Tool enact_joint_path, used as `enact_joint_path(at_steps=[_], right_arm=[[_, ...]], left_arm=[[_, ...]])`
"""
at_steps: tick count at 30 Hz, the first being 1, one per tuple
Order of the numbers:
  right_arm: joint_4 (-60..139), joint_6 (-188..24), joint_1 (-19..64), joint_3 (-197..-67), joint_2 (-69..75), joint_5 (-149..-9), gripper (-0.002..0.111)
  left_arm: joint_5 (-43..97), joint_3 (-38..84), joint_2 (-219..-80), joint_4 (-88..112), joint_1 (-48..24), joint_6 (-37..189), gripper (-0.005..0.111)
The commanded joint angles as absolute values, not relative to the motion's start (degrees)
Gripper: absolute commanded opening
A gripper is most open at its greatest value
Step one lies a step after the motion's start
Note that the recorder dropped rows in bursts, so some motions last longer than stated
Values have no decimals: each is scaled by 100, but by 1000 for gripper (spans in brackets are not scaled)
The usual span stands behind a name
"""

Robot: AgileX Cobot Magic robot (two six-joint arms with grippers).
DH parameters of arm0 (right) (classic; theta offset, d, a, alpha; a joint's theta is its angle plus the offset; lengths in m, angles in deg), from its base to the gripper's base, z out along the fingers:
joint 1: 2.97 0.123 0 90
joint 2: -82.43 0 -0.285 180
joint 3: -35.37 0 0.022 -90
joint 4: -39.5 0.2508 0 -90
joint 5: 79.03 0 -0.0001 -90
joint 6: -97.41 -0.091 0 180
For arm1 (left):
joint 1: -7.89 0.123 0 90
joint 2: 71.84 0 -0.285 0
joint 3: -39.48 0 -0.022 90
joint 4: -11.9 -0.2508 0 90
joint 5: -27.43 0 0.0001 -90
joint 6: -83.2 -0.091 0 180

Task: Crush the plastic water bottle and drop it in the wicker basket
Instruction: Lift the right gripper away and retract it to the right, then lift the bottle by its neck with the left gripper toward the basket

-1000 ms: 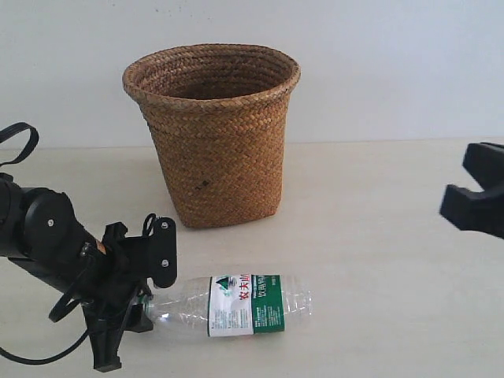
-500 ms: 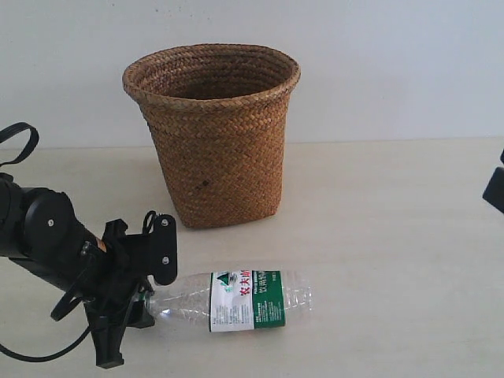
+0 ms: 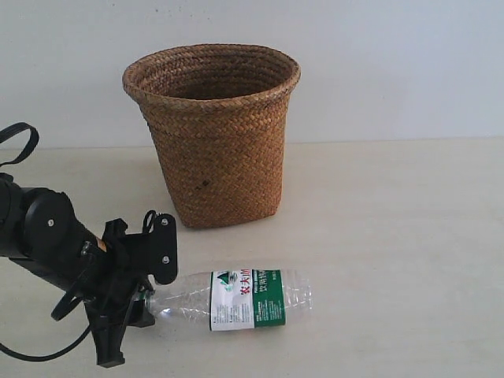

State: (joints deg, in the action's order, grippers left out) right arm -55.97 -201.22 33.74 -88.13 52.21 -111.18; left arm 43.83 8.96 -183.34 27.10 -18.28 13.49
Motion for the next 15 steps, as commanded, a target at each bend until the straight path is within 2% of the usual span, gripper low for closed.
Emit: enact_joint_path(at_steps=[1, 6, 15], right_arm=[[-5653, -20105, 2487, -8790, 6164, -11232, 0], [-5653, -20105, 1864, -8790, 6747, -11623, 0], [-5653, -20105, 1758, -8790, 7403, -11679, 0]], left_arm=[[4283, 916, -18338, 2764, -1859, 1412, 4], [4283, 916, -18338, 2764, -1859, 1412, 4], [4283, 916, -18338, 2764, -1859, 1412, 4]])
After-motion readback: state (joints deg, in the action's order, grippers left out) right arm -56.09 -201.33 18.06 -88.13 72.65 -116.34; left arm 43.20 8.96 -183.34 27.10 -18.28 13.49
